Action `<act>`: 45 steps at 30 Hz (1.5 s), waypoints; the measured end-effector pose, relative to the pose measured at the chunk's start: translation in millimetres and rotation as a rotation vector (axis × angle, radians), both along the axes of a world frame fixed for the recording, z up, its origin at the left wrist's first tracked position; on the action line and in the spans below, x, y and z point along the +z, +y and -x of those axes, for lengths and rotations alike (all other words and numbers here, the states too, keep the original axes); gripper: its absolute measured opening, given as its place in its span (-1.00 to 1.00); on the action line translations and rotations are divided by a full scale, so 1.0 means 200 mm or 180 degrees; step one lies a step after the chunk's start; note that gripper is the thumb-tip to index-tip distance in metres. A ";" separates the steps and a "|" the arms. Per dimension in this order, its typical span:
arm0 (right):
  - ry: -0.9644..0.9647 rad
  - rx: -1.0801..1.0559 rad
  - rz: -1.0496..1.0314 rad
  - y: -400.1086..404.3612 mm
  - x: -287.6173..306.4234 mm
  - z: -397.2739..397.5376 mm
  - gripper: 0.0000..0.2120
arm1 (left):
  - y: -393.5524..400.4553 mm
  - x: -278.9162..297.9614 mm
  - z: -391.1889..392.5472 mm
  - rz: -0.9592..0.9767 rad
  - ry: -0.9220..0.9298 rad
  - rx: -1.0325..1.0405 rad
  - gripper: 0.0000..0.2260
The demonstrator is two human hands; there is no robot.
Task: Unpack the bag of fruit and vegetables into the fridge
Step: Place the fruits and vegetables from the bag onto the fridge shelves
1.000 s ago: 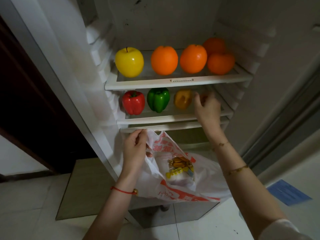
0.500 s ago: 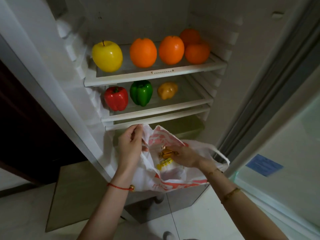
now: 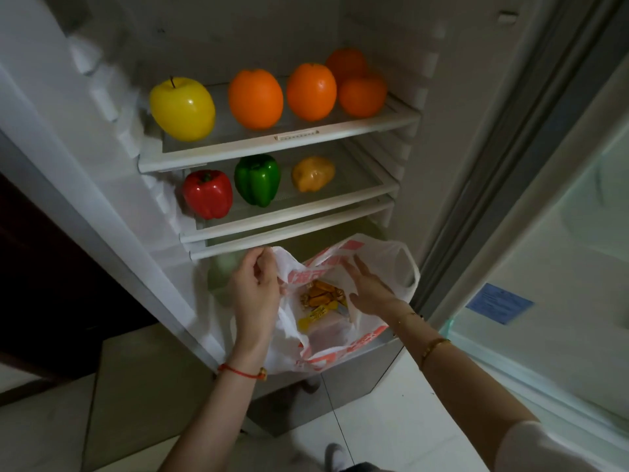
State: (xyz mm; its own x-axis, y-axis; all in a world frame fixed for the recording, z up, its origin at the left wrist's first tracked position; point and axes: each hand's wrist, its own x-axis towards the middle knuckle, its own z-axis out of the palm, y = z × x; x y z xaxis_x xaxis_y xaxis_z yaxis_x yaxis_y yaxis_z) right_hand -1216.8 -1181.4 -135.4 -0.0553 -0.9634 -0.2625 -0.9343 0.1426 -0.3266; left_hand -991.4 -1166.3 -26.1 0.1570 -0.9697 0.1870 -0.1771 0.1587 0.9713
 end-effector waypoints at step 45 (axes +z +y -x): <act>0.0318 0.0251 0.0273 -0.02 -0.26 0.13 -0.81 | -0.10 -0.53 0.17 0.0657 -0.3399 -0.1030 -0.73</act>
State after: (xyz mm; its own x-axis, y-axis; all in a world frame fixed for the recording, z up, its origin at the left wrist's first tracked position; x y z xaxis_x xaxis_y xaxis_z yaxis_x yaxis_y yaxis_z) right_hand -1243.1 -1186.0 -186.7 -0.0002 -0.9844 -0.1760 -0.9700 0.0430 -0.2394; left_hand -1024.5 -1185.4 -131.2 -0.4312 -0.8708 0.2360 -0.8209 0.4872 0.2979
